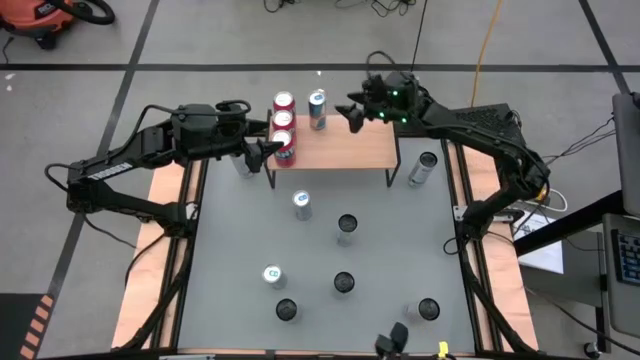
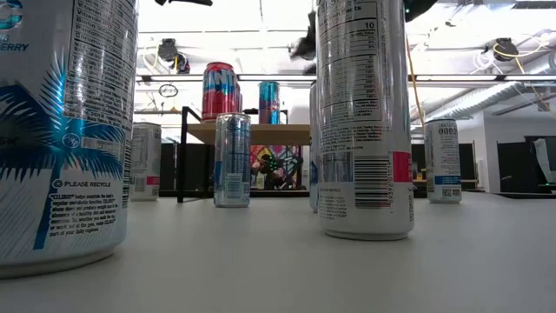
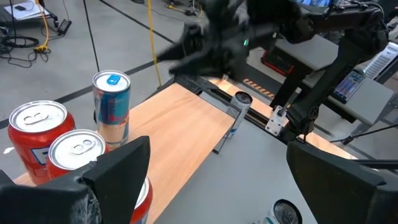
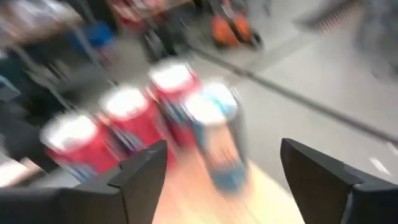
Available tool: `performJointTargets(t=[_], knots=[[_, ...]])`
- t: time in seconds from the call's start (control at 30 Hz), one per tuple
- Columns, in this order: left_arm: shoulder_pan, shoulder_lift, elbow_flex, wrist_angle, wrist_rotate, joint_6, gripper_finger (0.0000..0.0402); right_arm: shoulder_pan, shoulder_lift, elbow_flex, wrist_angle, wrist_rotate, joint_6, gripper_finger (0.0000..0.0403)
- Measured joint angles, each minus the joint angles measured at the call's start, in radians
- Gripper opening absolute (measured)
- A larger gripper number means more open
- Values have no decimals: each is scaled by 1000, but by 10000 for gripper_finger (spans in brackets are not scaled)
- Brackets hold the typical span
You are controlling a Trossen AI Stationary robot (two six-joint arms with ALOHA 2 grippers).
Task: Place canned beverage on shelf
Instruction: Put the top right blue soda can on the shelf
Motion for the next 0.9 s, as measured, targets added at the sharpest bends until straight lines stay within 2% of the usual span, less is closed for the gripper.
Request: performJointTargets(t=[0.1,0.2,0.43,0.6,0.73,0.9], knots=[[0,0,0,0,0,0,379,0,23,0,-117,41,-15,253],[0,0,0,0,-5,1,379,0,67,0,-132,46,2,212],[0,0,0,0,-25,1,379,-5,191,-1,2,46,13,99],[0,0,0,0,-30,1,379,-7,243,-1,97,47,17,39],[0,0,0,0,-31,1,379,-7,271,-1,149,46,19,7],[0,0,0,0,-31,1,379,-7,290,-1,162,46,58,6]])
